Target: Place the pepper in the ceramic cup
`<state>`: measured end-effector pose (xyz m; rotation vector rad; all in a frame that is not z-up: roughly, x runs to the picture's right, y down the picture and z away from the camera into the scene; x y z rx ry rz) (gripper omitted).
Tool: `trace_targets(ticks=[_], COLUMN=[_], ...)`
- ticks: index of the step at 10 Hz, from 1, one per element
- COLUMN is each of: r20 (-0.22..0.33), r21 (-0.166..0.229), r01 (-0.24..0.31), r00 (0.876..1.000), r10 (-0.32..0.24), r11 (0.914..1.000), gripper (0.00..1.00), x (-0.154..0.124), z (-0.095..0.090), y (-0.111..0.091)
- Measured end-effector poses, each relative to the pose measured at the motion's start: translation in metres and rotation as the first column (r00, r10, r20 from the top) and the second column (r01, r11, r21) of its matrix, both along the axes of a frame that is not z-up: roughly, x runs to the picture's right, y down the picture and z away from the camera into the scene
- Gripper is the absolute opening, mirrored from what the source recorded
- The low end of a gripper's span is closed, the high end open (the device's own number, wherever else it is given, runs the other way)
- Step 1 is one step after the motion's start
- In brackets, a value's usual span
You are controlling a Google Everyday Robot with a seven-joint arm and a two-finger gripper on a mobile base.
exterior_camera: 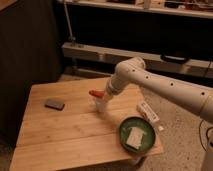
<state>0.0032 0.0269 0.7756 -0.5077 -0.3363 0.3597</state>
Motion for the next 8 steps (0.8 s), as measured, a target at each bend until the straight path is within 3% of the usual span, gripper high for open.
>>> trace_targets(ticks=[8], r20=[-0.001], r21=[0.003], r01=[0.003], r00=[1.000], r10=[-0.003], r11=[1.0000], gripper=[0.27], x=[0.0001], z=[0.0008], y=[0.0020])
